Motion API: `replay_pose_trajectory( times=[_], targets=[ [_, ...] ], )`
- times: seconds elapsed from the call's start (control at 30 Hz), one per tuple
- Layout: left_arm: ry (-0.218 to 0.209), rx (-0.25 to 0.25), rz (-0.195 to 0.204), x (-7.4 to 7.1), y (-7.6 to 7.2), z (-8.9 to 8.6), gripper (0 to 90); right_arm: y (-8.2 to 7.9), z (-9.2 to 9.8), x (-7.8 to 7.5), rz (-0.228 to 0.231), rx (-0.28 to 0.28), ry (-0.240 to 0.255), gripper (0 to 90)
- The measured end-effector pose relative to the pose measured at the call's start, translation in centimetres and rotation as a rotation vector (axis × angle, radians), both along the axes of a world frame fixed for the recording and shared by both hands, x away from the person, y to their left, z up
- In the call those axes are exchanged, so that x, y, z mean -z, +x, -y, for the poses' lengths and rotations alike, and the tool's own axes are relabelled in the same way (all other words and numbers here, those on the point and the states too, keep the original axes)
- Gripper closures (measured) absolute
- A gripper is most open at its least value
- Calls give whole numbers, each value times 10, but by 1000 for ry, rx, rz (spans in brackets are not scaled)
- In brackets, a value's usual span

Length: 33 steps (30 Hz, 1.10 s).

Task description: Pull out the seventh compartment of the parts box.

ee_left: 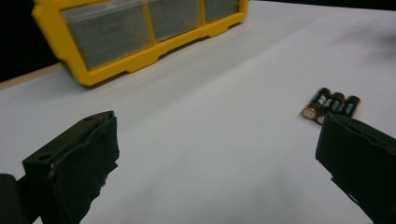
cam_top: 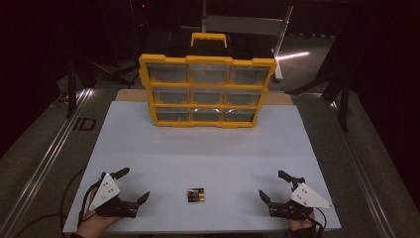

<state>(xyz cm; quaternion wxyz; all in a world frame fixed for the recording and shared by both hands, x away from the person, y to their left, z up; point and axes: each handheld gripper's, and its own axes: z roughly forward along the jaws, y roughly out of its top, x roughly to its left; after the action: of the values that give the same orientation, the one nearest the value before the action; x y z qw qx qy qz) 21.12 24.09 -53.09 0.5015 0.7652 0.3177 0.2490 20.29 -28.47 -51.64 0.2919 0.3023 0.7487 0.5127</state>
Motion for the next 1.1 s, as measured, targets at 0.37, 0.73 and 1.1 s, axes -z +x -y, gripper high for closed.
replay_pose_trajectory(
  times=[0.37,0.73,1.1],
  targets=[
    [-4,14,-73,1,5,8,0,-5,1,-3,21,6,1,91],
    [-33,72,-43,-6,2,5,0,-9,-2,-6,37,11,1,91],
    [-64,119,-34,-15,0,5,0,-9,-3,-8,40,12,8,91]
  ],
)
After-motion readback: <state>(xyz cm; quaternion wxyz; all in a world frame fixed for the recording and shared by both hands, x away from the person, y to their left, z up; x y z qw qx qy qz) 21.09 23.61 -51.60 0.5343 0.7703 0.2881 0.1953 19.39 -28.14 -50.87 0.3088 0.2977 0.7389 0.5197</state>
